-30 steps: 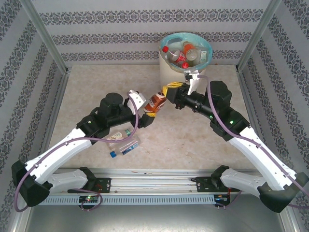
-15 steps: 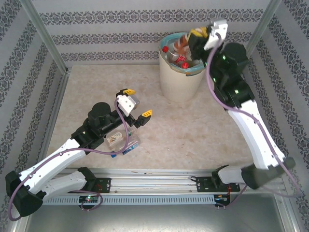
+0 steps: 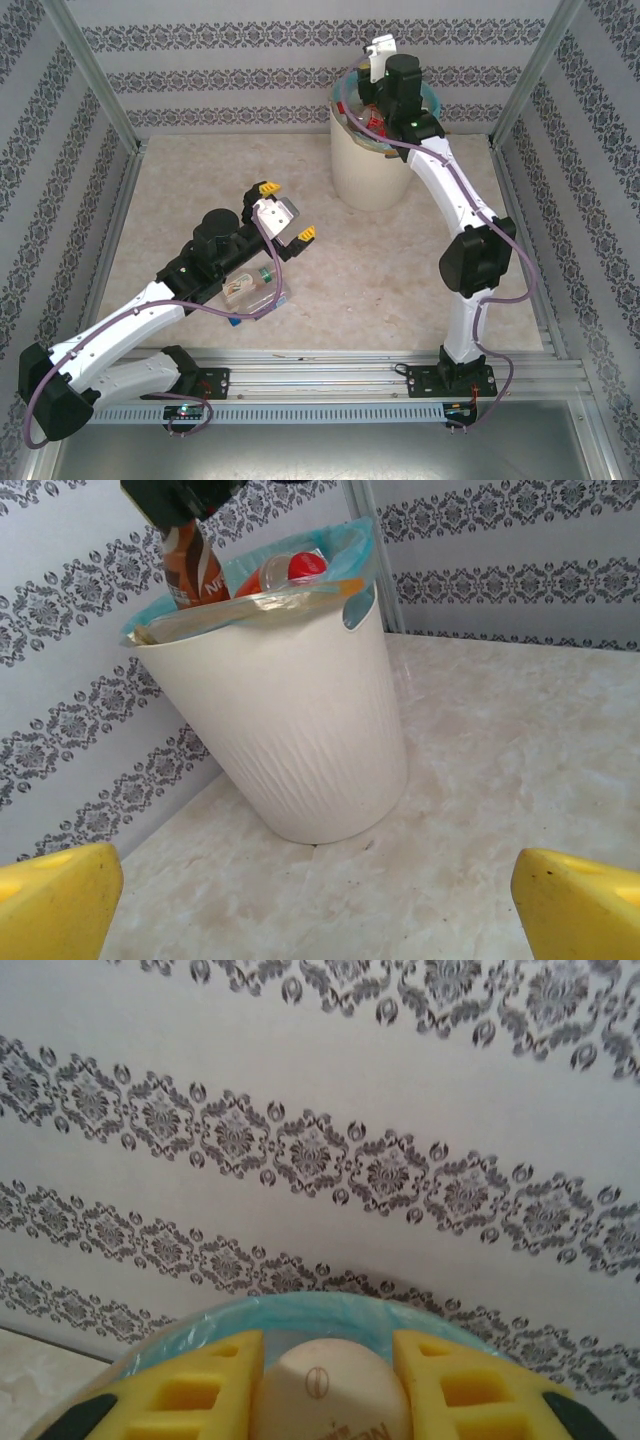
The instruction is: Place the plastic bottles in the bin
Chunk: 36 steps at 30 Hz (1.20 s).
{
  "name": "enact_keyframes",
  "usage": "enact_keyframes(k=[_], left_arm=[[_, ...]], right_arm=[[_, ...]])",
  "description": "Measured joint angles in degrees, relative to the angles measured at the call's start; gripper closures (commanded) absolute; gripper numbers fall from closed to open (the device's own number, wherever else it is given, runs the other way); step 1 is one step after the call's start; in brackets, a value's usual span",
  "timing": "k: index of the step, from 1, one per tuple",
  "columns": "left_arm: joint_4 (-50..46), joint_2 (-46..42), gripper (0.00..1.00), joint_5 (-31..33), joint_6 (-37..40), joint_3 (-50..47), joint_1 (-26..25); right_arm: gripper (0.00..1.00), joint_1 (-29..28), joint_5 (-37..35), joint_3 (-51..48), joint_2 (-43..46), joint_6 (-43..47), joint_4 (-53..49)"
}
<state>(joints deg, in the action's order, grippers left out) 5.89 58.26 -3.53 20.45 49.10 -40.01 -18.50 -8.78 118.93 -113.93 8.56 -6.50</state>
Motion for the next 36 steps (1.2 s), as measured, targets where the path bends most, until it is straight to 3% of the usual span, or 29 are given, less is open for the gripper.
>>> enact_keyframes(k=[11, 22, 29, 36], left_arm=[[0.02, -0.02, 0.0, 1.25, 0.61, -0.02, 0.0], [0.02, -0.02, 0.0, 1.68, 0.61, -0.02, 0.0], [-0.9, -0.13, 0.0, 3.45, -0.96, 0.09, 0.0], [-15.61, -0.22, 0.07, 8.02, -6.27, 5.9, 0.0]], right_arm=[[0.62, 0.39, -0.66, -5.01, 0.33, 0.57, 0.81], [0.28, 0.66, 4.9, -14.08, 6.64, -5.84, -3.02], [0.28, 0.63, 10.54, -11.61, 13.75, -10.51, -5.07], [0.31, -1.25, 14.93, -16.85, 24.63, -15.91, -4.9]])
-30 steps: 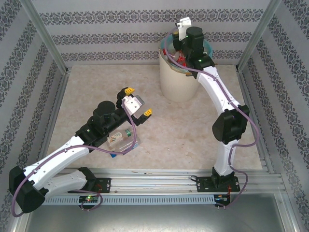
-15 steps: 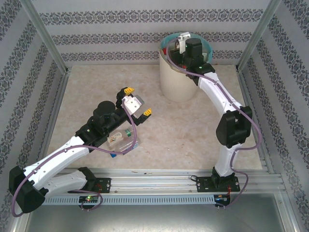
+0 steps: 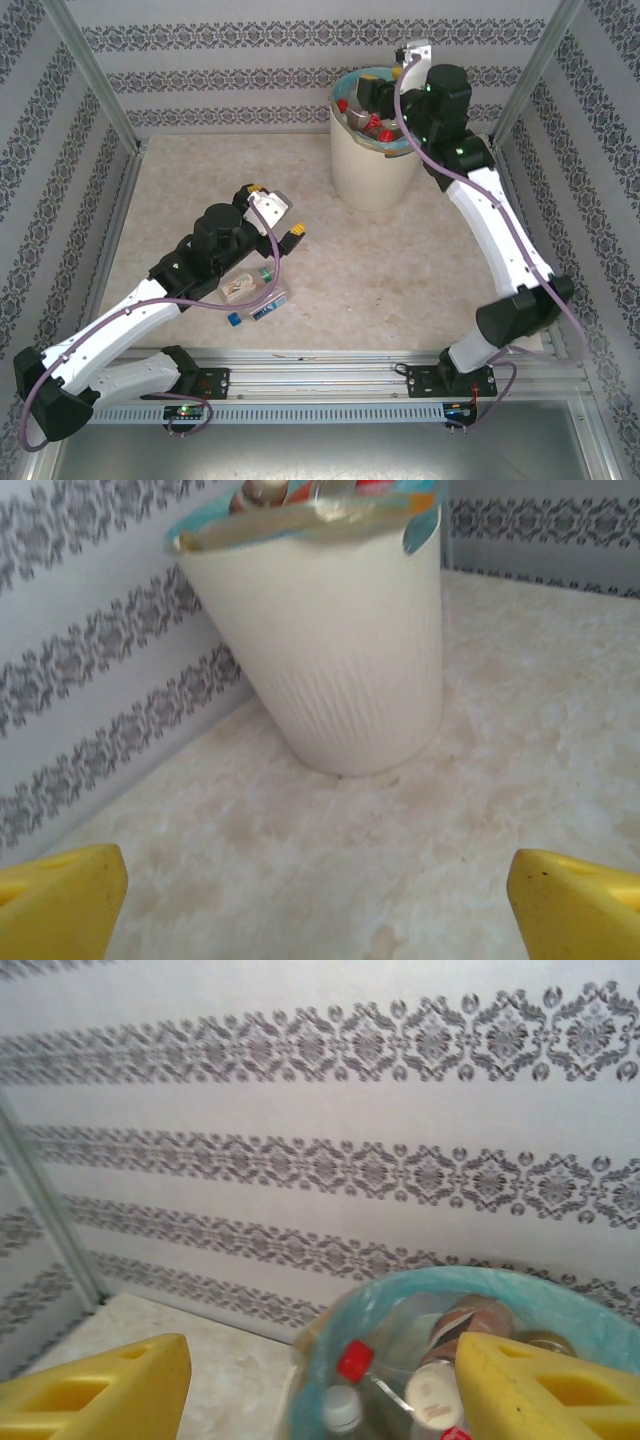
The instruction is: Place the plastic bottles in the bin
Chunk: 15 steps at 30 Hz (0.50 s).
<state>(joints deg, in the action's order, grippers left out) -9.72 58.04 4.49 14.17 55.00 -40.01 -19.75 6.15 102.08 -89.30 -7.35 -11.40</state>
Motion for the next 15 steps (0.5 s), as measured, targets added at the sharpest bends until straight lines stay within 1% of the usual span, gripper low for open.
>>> enact_keyframes(k=[2, 5, 8, 11, 15], left_arm=[[-6.49, -0.31, 0.12, 0.83, -2.69, 1.9, 0.0], [-15.54, -1.31, 0.16, 1.07, -6.82, 2.89, 0.0], [-23.15, -2.78, 0.19, -2.03, -10.27, 2.45, 0.0], [-26.51, -5.07, 0.2, -7.69, -12.31, -1.03, 0.0], [-28.5, -4.63, 0.2, -11.72, -14.27, -5.97, 0.0]], right_arm=[[0.32, -2.38, 0.44, -4.92, 4.24, -0.39, 0.76], [0.32, -6.51, 0.59, -12.61, 9.64, -0.44, 1.57], [0.32, -10.23, 0.57, -19.71, 13.84, -0.37, 2.25], [0.32, -12.24, 0.2, -26.73, 17.29, -0.42, 3.23], [0.32, -12.68, -0.79, -33.29, 20.55, -2.16, 3.48]])
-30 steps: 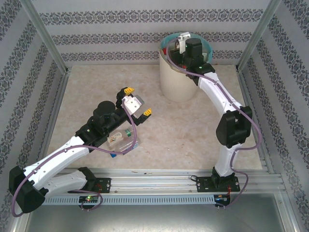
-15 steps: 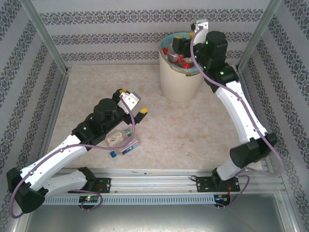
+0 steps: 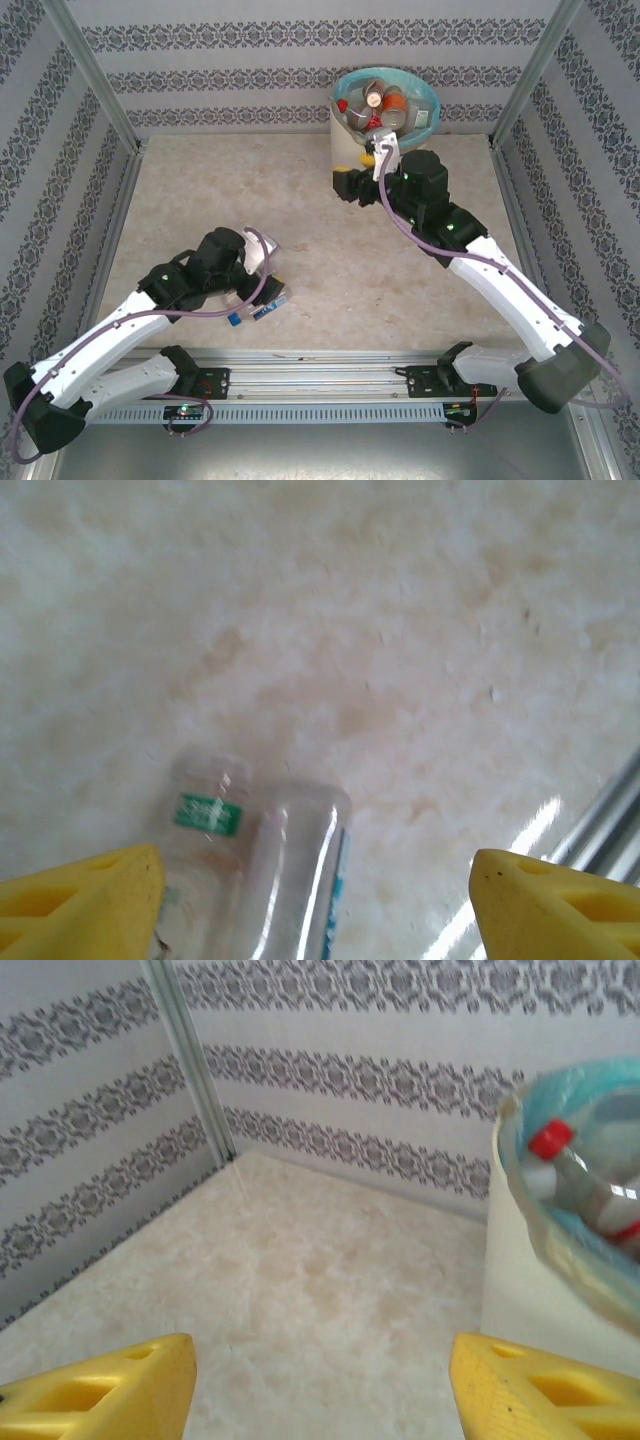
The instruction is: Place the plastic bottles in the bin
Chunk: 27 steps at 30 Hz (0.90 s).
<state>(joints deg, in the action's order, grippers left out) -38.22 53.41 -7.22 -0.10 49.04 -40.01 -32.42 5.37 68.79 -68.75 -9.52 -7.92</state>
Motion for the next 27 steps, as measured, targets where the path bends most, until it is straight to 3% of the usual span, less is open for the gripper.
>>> enact_keyframes(k=[14, 27], left_arm=[[3.34, 13.94, 0.24, 1.33, 1.11, -5.64, -0.15], [4.35, 20.04, 0.31, 0.98, 4.37, -5.53, -0.85]], right_arm=[[0.33, -2.71, -7.43, -9.9, 17.38, -1.77, -0.57], [0.33, -2.71, -12.68, -11.74, 21.92, -0.92, -1.42]])
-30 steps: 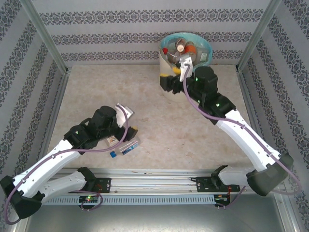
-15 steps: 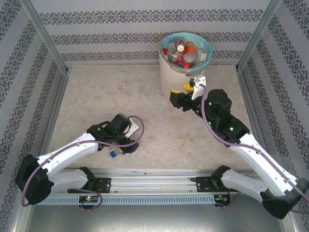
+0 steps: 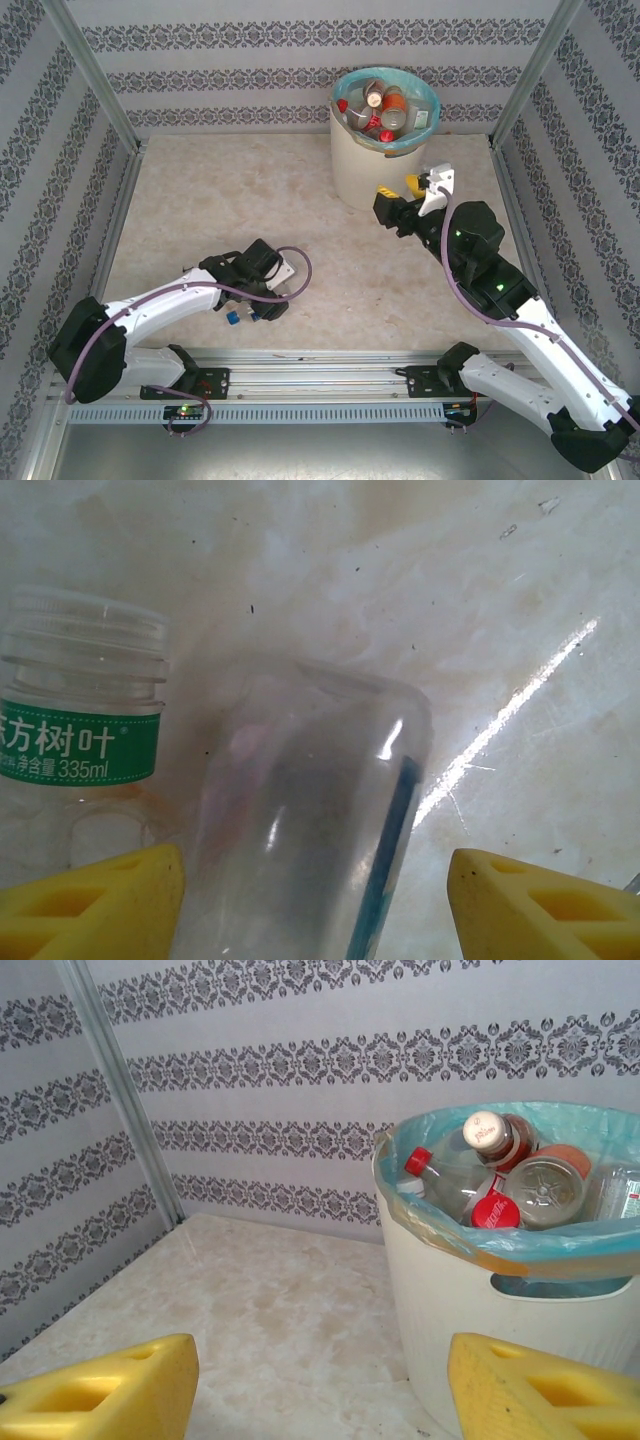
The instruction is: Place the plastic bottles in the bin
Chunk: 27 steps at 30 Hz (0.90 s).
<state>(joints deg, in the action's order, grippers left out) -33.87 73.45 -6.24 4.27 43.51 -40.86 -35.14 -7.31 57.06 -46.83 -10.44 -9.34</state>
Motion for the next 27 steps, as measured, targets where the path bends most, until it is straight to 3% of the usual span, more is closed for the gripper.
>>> enact_keyframes(k=[5, 10, 22, 27], left_arm=[[-0.02, 0.31, 0.33, -1.14, 0.5, 0.15, -0.07], [0.0, 2.03, 0.23, -2.05, 1.14, 1.2, -0.79], [0.07, 8.61, 0.31, -1.03, 1.99, 4.59, -3.17], [0.04, 10.14, 0.27, -1.03, 2.67, 5.57, -3.39]], right_arm=[[0.33, 0.0, -0.68, -0.81, 0.76, -0.15, -0.76], [0.33, 0.0, -1.18, -1.27, 1.95, -0.15, -1.44], [0.33, 0.0, -2.36, -2.08, 2.97, -0.13, -2.43], [0.33, 0.0, -2.6, -2.08, 3.08, -0.11, -2.69]])
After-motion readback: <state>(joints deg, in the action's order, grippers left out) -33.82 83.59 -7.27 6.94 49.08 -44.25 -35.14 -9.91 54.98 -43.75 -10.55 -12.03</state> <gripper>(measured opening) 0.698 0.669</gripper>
